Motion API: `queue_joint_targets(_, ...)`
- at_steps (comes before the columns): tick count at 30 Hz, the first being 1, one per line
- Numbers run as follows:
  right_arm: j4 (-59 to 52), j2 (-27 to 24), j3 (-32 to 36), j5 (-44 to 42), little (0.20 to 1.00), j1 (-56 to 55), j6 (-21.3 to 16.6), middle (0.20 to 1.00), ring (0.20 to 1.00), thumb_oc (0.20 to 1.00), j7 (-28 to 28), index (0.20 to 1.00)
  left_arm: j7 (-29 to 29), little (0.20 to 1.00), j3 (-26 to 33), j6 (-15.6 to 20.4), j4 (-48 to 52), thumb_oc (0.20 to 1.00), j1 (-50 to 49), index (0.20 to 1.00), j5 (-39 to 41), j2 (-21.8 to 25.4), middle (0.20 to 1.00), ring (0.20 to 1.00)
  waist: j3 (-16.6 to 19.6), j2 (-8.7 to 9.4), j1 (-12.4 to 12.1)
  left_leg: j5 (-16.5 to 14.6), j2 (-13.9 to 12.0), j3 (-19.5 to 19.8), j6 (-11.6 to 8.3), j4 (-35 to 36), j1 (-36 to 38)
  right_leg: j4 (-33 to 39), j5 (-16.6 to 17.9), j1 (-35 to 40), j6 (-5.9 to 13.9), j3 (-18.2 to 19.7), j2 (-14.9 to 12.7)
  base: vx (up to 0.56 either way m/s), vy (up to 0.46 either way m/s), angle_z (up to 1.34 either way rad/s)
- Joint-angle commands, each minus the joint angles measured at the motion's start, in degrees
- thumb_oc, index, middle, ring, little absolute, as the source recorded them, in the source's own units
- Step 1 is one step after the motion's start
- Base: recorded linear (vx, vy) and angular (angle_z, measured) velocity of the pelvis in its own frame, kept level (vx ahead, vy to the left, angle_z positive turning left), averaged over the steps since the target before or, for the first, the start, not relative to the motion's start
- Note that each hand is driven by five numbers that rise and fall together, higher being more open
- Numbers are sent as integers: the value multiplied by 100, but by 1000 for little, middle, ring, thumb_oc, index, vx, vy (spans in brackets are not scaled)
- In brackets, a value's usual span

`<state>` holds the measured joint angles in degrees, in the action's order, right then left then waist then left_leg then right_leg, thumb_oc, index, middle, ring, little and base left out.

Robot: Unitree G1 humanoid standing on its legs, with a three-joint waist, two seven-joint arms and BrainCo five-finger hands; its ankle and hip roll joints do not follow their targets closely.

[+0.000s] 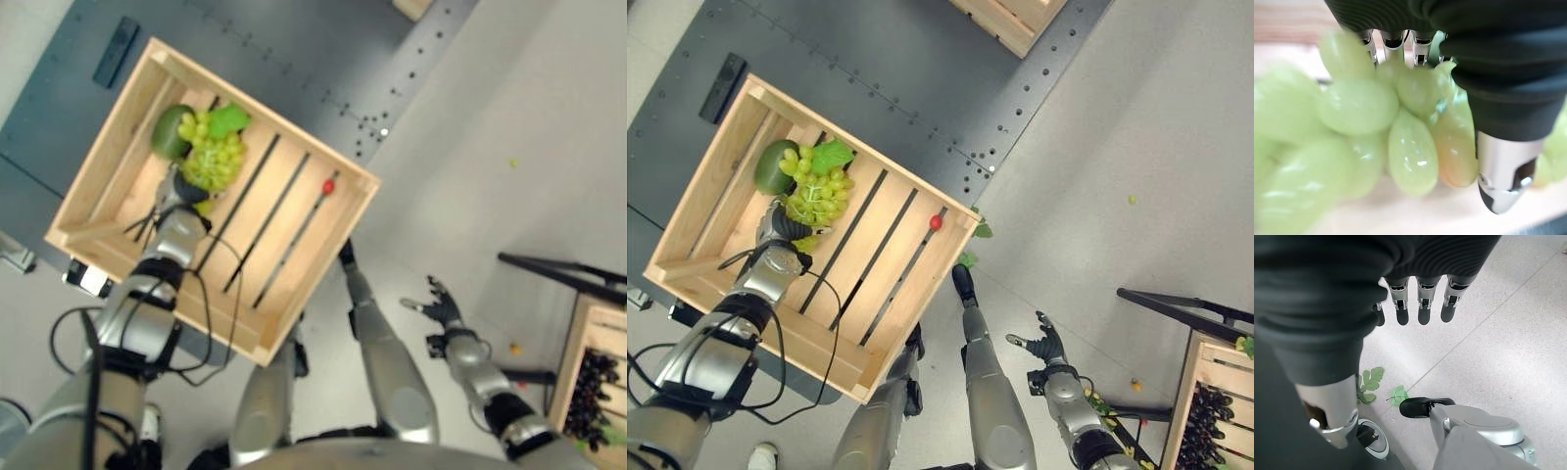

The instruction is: Pick up the fruits from the basket on one side to the basket on the other side

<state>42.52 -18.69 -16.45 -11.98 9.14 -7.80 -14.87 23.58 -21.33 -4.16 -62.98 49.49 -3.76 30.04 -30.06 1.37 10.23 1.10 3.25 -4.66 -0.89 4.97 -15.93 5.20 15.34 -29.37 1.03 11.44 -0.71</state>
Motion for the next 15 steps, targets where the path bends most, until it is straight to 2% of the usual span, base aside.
queue_joint_targets(1,-133,-106,-72,-84,1000,-318,-174,1000,1000,1000,-141,1000,-283,1000,-336,-117,-494,1000,-103,1000,-244,-504,1000,1000,27,161,12,405,-65,402,-160,-198,-877,-95,-637,9,517,-160,150,0,0,0)
queue_joint_targets(15,-202,-121,-45,-23,1000,-271,-215,1000,1000,1000,-237,1000,-373,1000,-679,-281,-445,1000,-554,1000,-1145,-763,1000,1000,27,159,-10,374,-40,362,-141,-177,-893,-81,-614,-30,542,-132,161,0,0,0)
